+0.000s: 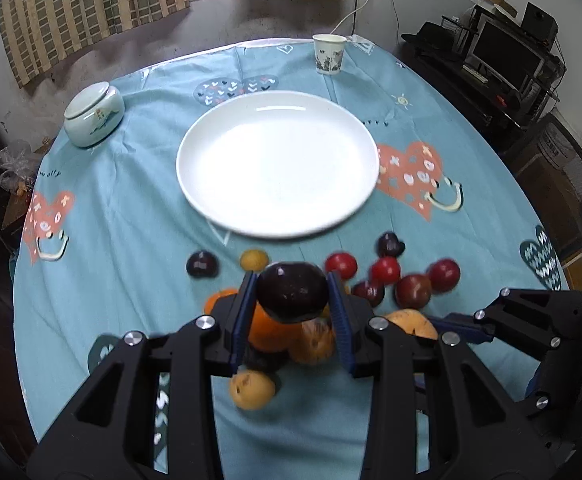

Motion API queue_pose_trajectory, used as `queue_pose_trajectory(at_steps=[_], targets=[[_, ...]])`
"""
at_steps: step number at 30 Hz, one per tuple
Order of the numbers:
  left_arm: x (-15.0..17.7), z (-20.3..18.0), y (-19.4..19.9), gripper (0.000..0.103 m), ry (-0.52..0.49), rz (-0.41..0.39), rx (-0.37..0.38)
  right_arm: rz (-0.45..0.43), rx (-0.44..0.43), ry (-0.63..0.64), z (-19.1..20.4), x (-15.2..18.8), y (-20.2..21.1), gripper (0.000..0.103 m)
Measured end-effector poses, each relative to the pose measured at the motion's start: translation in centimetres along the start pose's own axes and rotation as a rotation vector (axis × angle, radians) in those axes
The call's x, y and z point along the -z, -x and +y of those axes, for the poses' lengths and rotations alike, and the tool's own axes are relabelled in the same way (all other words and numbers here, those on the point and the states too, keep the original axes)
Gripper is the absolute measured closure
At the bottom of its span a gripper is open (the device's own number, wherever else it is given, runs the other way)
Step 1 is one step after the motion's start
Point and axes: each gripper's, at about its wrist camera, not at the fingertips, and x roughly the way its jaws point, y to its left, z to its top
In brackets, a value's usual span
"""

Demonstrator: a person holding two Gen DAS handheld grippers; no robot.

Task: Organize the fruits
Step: 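Place the dark plum and tan pear on the white plate with both grippers, then grasp a dark plum with the left gripper while the right gripper grasps another plum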

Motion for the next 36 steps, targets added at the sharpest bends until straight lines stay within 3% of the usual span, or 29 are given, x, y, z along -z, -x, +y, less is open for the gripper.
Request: queue_pose_trajectory(at_steps=[6, 10, 14, 16, 17, 18, 19, 20, 23, 27, 32, 36], targets=[[-6.3, 1.6, -3.2, 0.067, 0.054, -0.03, -0.03, -0.133, 0.071, 0.011, -4.0, -7.3, -0.4, 0.06], [-9.4, 2.8, -7.3, 0.067, 0.078, 0.013, -0.063, -0.094, 0.102, 0.013, -6.7, -10.9, -3.9, 0.06], [-10.8, 3.9, -10.6, 0.066, 0.084, 0.057, -0.078, -0.006, 0.098, 0.009, -9.0, -13.2, -7.9, 0.06], [-11.2, 4.3, -12.2, 0.066, 0.086, 0.079, -0.084, -0.003, 0.117, 0.034, -9.4, -13.5, -9.2, 0.06], [-11.3, 4.4, -12.9, 0.062, 0.084, 0.092, -0.082, -0.003, 0.118, 0.05, -9.6, -13.8, -9.8, 0.058], [-11.3, 4.4, -13.5, 0.049, 0.082, 0.102, -0.091, 0.002, 0.123, 0.055, -9.9, -14.0, -10.2, 0.056], [-11.4, 4.4, -13.9, 0.042, 0.078, 0.106, -0.097, 0.003, 0.127, 0.052, -10.2, -14.0, -10.5, 0.04], [-11.5, 4.5, -14.1, 0.038, 0.075, 0.106, -0.1, -0.004, 0.122, 0.053, -10.3, -14.1, -10.5, 0.033], [-11.5, 4.8, -13.7, 0.038, 0.085, 0.092, -0.088, -0.027, 0.144, 0.089, -10.2, -14.2, -9.3, 0.033], [-10.4, 6.6, -10.2, 0.038, 0.11, 0.034, -0.074, -0.061, 0.175, 0.047, -11.2, -12.4, -5.8, 0.033], [-6.0, 9.8, -5.0, 0.037, 0.138, -0.016, -0.096, -0.012, 0.146, -0.043, -12.7, -4.7, -2.4, 0.033], [-0.9, 11.8, -2.5, 0.035, 0.194, 0.012, -0.111, 0.043, 0.139, -0.089, -12.2, 1.9, -1.0, 0.033]])
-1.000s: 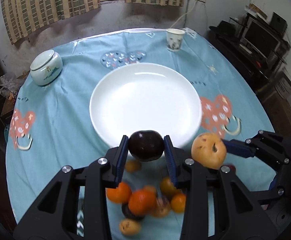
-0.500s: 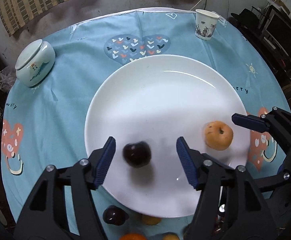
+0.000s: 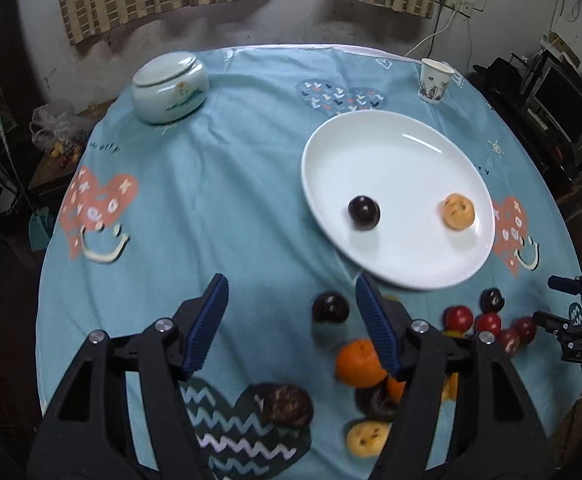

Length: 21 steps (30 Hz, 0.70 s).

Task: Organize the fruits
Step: 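Grasp a dark plum with the left gripper while the right gripper grasps another plum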

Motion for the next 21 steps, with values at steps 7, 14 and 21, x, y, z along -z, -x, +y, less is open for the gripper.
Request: queue_pose_trajectory(at_steps=[7, 14, 21], targets=[[5.2, 2.1, 0.5, 0.034, 0.073, 0.064, -0.022, -0.055, 0.199, -0.226, -3.8, 1.4, -1.4, 0.033], [7.3, 6.4, -1.4, 0.034, 0.186, 0.103, -0.141, 0.044, 0.08, -0.175, -1.2, 3.2, -2.6, 0.036], [8.1, 5.4, -5.0, 0.036, 0.163, 0.168, -0.177, 0.038, -0.008, -0.046, 3.0, 5.1, 0.7, 0.036]])
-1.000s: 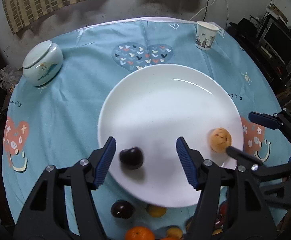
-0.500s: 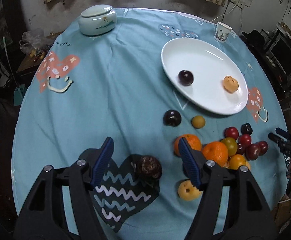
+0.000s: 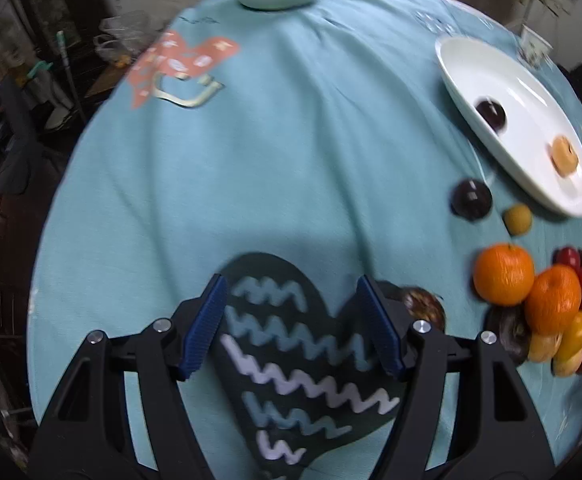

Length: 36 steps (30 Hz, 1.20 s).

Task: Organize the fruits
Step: 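Grasp a dark plum with the left gripper while the right gripper grasps another plum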

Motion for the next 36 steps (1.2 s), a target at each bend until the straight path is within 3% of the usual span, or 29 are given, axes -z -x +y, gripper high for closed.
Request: queue_pose_trajectory(at_steps=[4, 6, 9, 14, 20, 26, 30, 34, 36], targets=[[1.8, -2.7, 0.5, 0.041, -0.051, 0.036, 0.129, -0.037, -0.003, -0.018, -0.1, 0.5, 2.0, 0.035], [2.6, -4.1, 1.5, 0.045, -0.106, -0.002, 0.091, -0.045, -0.005, -0.013, 0.1, 0.4, 2.6, 0.035], [2.9, -4.0, 2.7, 0.048, -0.099, 0.012, 0.16, -0.057, -0.018, -0.005, 0.7, -0.1, 2.9, 0.035], [2.6, -3.6, 5.8, 0.033, -0.122, -0.046, 0.242, -0.075, -0.036, 0.014, 1.6, -0.8, 3.3, 0.035], [-1.1, -6.1, 4.9, 0.032, -0.149, -0.091, 0.22, -0.082, -0.063, 0.011, 2.7, -1.7, 2.9, 0.035], [-4.9, -9.1, 1.1, 0.034, -0.213, -0.048, 0.163, -0.094, -0.082, -0.006, 3.0, -2.8, 3.0, 0.035], [-5.7, -10.0, -0.6, 0.049, -0.252, -0.012, 0.166, -0.075, -0.087, -0.024, 2.7, -3.0, 2.3, 0.035], [-5.8, -10.4, -1.8, 0.053, -0.263, 0.023, 0.189, -0.059, -0.085, -0.047, 2.4, -3.3, 1.4, 0.035], [-5.8, -10.4, -2.1, 0.062, -0.251, 0.027, 0.199, -0.057, -0.086, -0.053, 2.3, -3.6, 1.2, 0.035]])
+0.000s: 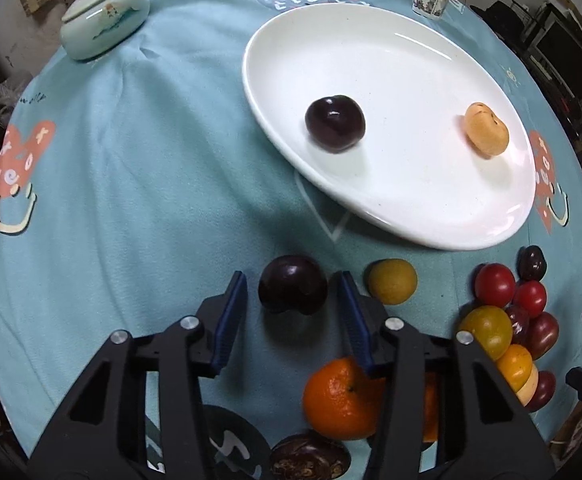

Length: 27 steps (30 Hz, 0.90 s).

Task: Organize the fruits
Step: 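Grasp a dark plum with the left gripper while the right gripper grasps another plum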

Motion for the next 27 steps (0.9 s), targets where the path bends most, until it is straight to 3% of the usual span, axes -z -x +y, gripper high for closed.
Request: queue_pose_trajectory(at_steps=[2, 8, 15, 19, 27], targets=[[0.1, -0.1, 0.0, 0.07, -0.014, -0.008, -0.009, 0.004, 0.005, -0.005, -0.1, -0.2, -0.2, 0.035], [0.7, -0.2, 1.5, 0.07, -0.023, -0.03, 0.019, 0.017, 0.024, -0.048, -1.1, -1.0, -0.7, 0.035], [3.5, -2.1, 7.4, 0.07, -0.053, -0.13, 0.088, -0.045, 0.046, -0.152, -3.1, -3.3, -1.7, 0.035], [5.0, -3.4, 9.2, 0.07, -0.071, -0.143, 0.13, 0.007, 0.034, -0.11, -1.9, -5.1, -4.2, 0.055], [6.8, -5.3, 9.8, 0.07, -0.099, -0.147, 0.117, 0.077, 0.04, -0.122, -1.9, -6.2, -6.6, 0.057]])
